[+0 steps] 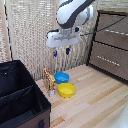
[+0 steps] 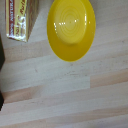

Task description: Move your gripper towards the bottom drawer handle. Grasp the handle gently with your gripper. Apply gentle outward force to slide the bottom drawer open.

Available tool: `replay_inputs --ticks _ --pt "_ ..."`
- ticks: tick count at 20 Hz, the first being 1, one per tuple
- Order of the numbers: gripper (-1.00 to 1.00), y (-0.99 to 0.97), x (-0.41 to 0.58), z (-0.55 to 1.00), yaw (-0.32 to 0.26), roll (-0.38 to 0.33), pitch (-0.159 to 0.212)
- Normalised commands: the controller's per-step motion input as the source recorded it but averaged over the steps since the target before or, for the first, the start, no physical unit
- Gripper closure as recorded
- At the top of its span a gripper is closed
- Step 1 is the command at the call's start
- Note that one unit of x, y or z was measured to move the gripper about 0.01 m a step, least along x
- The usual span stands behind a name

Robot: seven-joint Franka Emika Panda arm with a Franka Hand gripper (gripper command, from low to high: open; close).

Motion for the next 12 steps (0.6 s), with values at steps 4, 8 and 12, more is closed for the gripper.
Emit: replay_inputs --ticks 4,8,12 --pt "-1.0 -0.17 -0.062 0.0 0.183 -0.256 -0.044" --pt "-1.0 -0.18 -0.069 0.0 0.193 -0.287 -0.053" --pt "-1.0 -0.18 -0.065 0.0 0.193 -0.296 -0.05"
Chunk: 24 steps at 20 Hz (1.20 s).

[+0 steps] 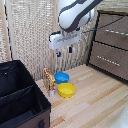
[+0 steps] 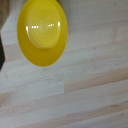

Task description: Move your gripper towards the bottom drawer handle. Grasp the handle gently with your gripper. Apply gentle outward force to slide the bottom drawer open.

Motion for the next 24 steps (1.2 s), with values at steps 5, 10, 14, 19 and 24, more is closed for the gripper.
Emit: replay_inputs --ticks 5,10,14,19,24 --pt "-1.0 -0.17 -0.043 -0.01 0.184 -0.323 -0.035" --pt "-1.0 -0.16 -0.023 -0.06 0.175 -0.349 -0.021" --pt "-1.0 -0.15 -0.001 -0.09 0.163 -0.37 -0.006" --pt "-1.0 -0.14 0.0 -0.1 0.153 -0.375 0.0" --pt "-1.0 -0.11 0.0 -0.05 0.133 -0.375 0.0"
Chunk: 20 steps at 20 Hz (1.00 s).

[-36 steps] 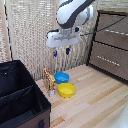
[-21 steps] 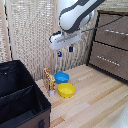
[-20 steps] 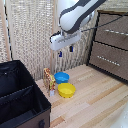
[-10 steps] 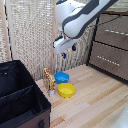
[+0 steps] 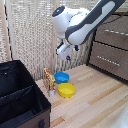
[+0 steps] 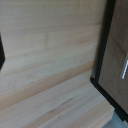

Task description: Move your gripper towards the bottom drawer handle. Grasp the handle gently with your gripper. Apply gentle outward force to slide the bottom drawer open.

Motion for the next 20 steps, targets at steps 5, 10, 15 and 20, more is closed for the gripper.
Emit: replay_inputs --ticks 5,10,15,20 --pt "-1.0 -0.01 0.001 0.06 0.072 -0.372 -0.003" --pt "-1.0 0.0 -0.014 -0.02 0.049 -0.366 -0.035" --pt "-1.0 -0.04 -0.009 -0.48 0.06 -0.286 -0.002" --pt "-1.0 -0.31 0.0 -0.45 0.067 -0.038 -0.001"
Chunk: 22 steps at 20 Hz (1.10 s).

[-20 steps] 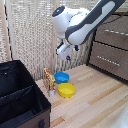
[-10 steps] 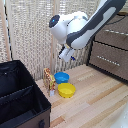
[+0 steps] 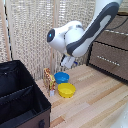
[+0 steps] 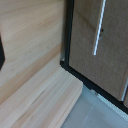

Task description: Move your gripper towards the bottom drawer handle. Grasp the handle gently with your gripper. Apply gentle outward force to slide the bottom drawer open.

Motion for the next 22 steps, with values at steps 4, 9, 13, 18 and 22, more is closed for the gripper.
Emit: replay_inputs --ticks 4,9,13,18,22 --pt "-1.0 -0.44 -0.029 -0.11 0.012 -0.042 -0.015" --pt "-1.0 -0.53 -0.028 0.05 -0.082 -0.188 0.0" --pt "-1.0 -0.54 0.035 -0.08 -0.068 -0.254 0.0" --pt "-1.0 -0.5 0.177 -0.21 -0.033 -0.254 0.0" --pt "-1.0 -0.55 0.06 -0.03 -0.004 -0.223 0.0"
